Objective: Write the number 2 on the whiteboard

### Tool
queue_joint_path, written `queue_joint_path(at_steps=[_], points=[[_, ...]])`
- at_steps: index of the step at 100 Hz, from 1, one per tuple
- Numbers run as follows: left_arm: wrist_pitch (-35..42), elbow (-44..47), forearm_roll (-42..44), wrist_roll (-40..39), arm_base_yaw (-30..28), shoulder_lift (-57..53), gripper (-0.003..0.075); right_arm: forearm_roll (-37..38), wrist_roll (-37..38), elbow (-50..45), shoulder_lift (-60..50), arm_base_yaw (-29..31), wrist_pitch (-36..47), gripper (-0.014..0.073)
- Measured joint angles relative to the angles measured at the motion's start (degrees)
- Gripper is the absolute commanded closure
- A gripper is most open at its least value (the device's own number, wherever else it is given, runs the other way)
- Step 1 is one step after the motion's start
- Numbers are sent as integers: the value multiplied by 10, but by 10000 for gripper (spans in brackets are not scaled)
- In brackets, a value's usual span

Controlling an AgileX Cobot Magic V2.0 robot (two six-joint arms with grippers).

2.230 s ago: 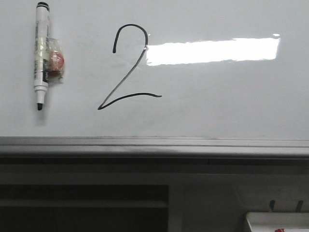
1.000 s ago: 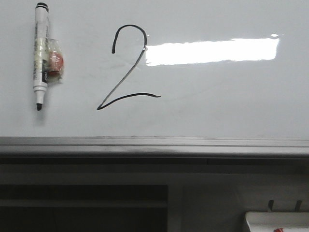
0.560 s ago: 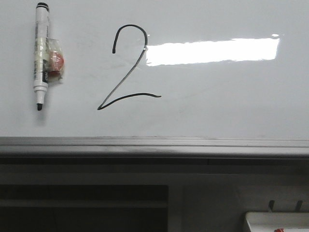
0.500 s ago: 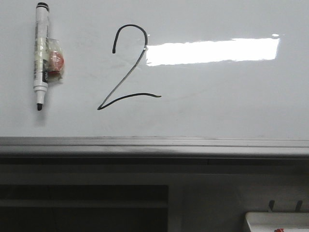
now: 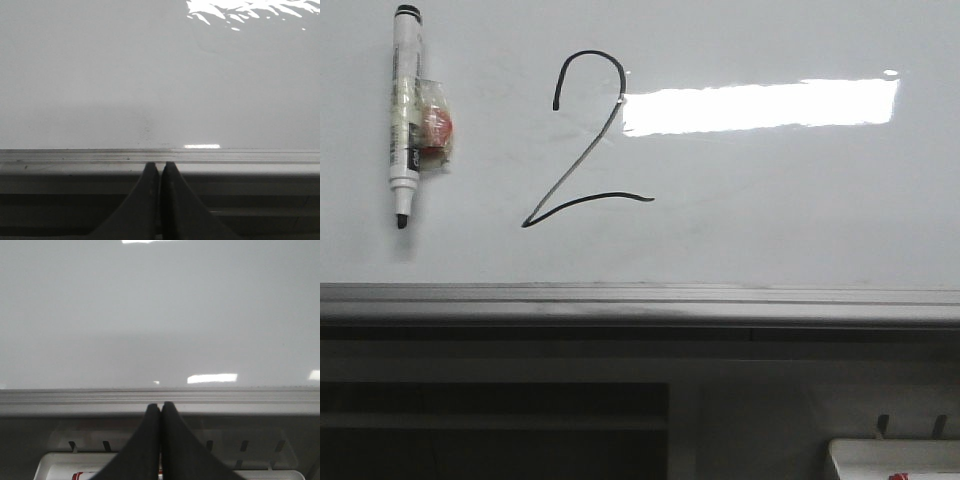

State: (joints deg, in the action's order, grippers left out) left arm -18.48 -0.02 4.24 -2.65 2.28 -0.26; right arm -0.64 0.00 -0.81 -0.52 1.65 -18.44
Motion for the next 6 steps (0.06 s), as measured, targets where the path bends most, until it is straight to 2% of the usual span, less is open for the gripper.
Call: queue_joint_path(at_steps=[6], points=[[0,0,0,0,0,0,741,0,0,0,0,0,0,664]])
